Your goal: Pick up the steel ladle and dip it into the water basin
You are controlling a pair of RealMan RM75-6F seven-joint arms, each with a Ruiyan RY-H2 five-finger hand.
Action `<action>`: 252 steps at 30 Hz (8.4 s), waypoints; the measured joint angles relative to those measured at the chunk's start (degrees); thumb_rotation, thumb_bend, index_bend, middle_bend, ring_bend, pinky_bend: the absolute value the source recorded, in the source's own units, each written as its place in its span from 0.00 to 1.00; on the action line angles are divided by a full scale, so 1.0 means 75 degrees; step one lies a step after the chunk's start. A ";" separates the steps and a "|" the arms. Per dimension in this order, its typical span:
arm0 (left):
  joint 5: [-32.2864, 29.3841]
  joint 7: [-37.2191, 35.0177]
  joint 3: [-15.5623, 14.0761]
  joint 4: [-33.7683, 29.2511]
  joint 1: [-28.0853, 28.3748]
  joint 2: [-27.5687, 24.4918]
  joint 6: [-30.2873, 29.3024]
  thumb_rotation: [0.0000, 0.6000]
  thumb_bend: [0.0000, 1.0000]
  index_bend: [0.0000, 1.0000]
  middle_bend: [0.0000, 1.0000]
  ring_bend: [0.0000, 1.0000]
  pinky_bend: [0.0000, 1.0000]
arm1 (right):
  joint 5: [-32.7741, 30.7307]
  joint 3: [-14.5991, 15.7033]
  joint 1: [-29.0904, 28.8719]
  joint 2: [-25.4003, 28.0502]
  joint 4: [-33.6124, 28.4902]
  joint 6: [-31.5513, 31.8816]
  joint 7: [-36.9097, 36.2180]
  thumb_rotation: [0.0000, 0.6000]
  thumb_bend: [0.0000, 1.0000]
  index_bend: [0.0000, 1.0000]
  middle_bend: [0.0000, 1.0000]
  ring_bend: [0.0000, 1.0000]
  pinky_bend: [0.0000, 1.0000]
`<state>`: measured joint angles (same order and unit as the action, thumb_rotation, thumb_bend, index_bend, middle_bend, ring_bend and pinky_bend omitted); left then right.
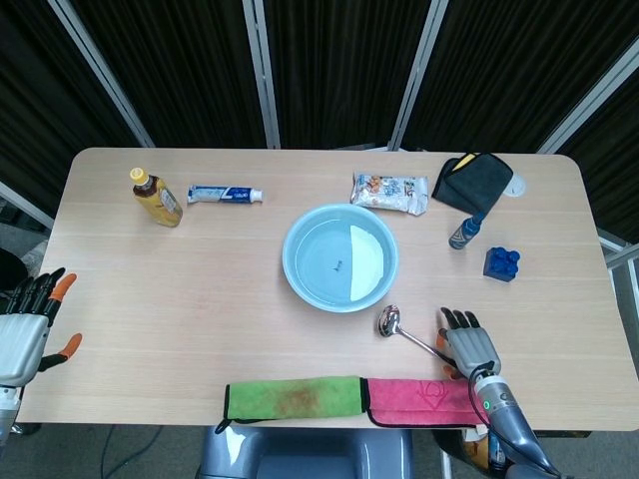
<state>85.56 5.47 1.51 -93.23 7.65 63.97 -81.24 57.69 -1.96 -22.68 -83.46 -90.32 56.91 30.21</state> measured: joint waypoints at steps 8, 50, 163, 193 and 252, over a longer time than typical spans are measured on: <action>-0.0042 0.0015 0.0004 0.0003 0.0032 -0.0005 0.0068 1.00 0.31 0.00 0.00 0.00 0.00 | -0.0080 0.0011 -0.0060 -0.0167 0.0268 -0.0053 -0.0081 1.00 0.23 0.40 0.00 0.00 0.00; 0.0061 -0.0413 -0.0023 0.0002 0.0024 -0.0200 0.0002 1.00 0.31 0.00 0.00 0.00 0.00 | -0.0092 0.0165 -0.0089 -0.0859 0.0914 0.0134 -0.0316 1.00 0.28 0.50 0.00 0.00 0.00; 0.0460 -0.0993 -0.0304 -0.0049 0.0041 -0.0389 0.0128 1.00 0.32 0.00 0.00 0.00 0.00 | -0.4108 -0.1616 -0.2332 0.4027 -0.5424 0.1377 0.2836 1.00 0.77 0.68 0.02 0.00 0.00; -0.0641 -0.1123 0.0123 0.0201 0.0289 -0.0348 0.0778 1.00 0.32 0.00 0.00 0.00 0.00 | -0.6801 -0.1896 -0.5006 0.1987 -0.2953 0.0507 0.3325 1.00 0.77 0.68 0.02 0.00 0.00; -0.0989 -0.1794 0.0321 0.0472 0.0377 -0.0514 0.1100 1.00 0.33 0.00 0.00 0.00 0.00 | -0.6349 -0.0858 -0.5650 0.0003 -0.0308 0.0013 0.2361 1.00 0.77 0.69 0.03 0.00 0.00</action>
<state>78.14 -7.98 3.92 -89.69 10.48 60.12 -72.99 10.07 -8.40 -65.06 -83.44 -92.63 57.00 47.92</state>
